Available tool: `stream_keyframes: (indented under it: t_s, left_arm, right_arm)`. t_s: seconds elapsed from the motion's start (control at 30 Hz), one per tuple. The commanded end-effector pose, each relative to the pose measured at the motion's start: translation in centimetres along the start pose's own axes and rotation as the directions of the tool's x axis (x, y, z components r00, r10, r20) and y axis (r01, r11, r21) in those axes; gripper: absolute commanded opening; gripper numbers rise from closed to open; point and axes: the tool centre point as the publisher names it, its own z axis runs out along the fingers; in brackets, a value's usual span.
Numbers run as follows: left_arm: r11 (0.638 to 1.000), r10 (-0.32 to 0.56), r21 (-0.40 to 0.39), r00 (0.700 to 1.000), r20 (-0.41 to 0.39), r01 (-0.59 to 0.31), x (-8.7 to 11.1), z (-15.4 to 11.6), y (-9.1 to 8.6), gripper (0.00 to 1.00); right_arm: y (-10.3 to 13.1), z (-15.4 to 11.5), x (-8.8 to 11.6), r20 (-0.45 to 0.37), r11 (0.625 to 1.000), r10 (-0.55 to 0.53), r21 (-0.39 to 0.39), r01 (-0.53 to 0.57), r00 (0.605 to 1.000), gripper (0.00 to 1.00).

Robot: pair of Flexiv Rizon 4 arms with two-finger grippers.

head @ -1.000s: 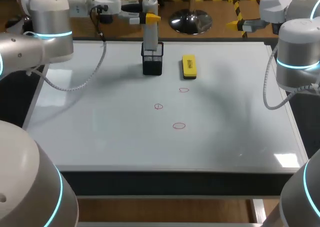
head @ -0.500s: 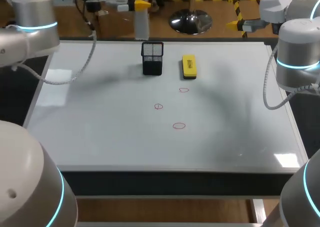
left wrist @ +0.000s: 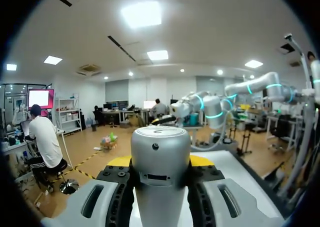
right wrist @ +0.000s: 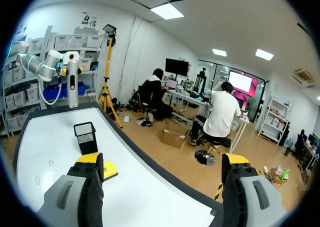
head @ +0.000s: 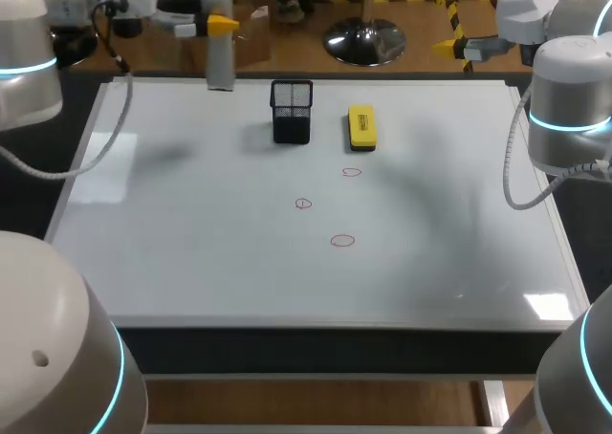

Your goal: Pick up the inspection probe, press it on each red-marked spot on the whiteboard one by one, put down the probe, pick up the eraser, and wipe off all the red marks.

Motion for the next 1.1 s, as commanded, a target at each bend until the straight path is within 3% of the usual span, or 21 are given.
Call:
stream_keyframes:
  t_s: [0.03,0.53,1.1]
  left_arm:
    - [1.000,0.013,0.013,1.000,0.022,-0.013,1.0,-1.8,0.8,0.00]
    - [0.998,0.003,0.059,0.995,0.101,-0.009,0.2,-4.6,4.5,0.00]
    - [0.999,-0.007,0.052,0.996,0.091,0.002,0.0,-4.4,4.9,0.00]
  right_arm:
    - [0.0,0.0,0.0,-0.001,1.000,0.000,0.001,0.000,1.000,1.00]
    - [0.0,0.0,0.0,-0.001,1.000,0.000,0.001,0.000,1.000,1.00]
    - [0.0,0.0,0.0,-0.001,1.000,0.000,0.001,0.000,1.000,1.00]
